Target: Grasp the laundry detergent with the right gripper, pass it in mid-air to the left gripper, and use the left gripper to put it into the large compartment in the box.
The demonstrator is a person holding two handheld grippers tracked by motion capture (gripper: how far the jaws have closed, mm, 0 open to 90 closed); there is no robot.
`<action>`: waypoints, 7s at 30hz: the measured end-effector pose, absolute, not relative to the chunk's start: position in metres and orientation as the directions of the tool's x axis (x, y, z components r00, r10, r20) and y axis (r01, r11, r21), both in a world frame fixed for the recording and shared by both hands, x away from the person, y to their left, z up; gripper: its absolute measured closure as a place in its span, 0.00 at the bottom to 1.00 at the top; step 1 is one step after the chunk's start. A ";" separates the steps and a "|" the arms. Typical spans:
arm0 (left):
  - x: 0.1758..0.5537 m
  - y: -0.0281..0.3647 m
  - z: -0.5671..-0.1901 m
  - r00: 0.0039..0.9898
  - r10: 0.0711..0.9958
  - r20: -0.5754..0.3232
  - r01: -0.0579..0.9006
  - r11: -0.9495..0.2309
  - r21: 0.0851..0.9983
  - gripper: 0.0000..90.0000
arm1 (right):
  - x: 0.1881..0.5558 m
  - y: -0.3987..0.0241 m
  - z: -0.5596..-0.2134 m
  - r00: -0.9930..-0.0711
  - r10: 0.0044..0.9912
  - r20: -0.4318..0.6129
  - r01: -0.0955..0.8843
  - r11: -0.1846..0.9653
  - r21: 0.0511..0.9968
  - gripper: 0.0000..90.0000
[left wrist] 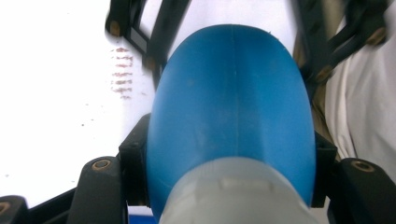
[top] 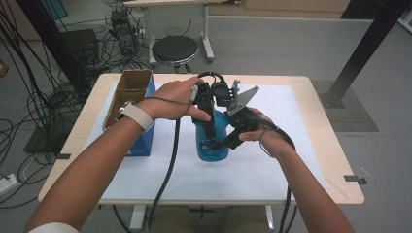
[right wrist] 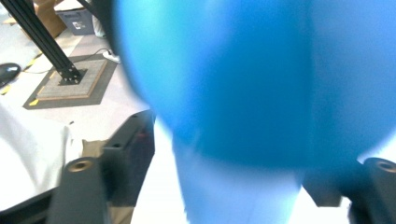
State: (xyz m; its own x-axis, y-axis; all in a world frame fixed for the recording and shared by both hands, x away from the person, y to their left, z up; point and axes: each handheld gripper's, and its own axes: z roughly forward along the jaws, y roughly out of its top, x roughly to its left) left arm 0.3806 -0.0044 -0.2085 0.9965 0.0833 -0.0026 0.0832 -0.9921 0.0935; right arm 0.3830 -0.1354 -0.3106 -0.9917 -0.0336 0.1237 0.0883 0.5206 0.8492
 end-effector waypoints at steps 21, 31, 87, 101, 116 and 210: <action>0.399 0.012 -0.178 0.906 0.416 0.075 0.413 -0.909 0.061 0.42 | 0.381 -0.230 -0.290 -0.985 0.158 0.068 0.170 0.838 0.519 0.12; 0.415 0.027 -0.158 0.803 0.588 0.100 0.584 -0.809 0.072 0.42 | 0.380 -0.252 -0.287 -0.981 0.188 0.038 0.187 0.897 0.401 0.13; 0.463 0.143 -0.044 0.098 0.992 0.085 0.993 -0.103 0.061 0.42 | 0.406 -0.261 -0.284 -0.975 0.222 -0.006 0.211 0.931 0.297 0.13; 0.461 0.163 -0.044 0.074 0.994 0.080 0.995 -0.079 0.061 0.42 | 0.406 -0.258 -0.284 -0.975 0.223 -0.005 0.212 0.931 0.299 0.13; 0.463 0.180 -0.052 0.050 0.994 0.097 0.996 -0.056 0.068 0.41 | 0.407 -0.260 -0.288 -0.972 0.235 -0.001 0.224 0.929 0.294 0.13; 0.466 0.210 -0.151 0.081 0.989 0.125 0.993 -0.091 0.077 0.41 | 0.407 -0.257 -0.305 -0.965 0.260 0.028 0.256 0.918 0.304 0.13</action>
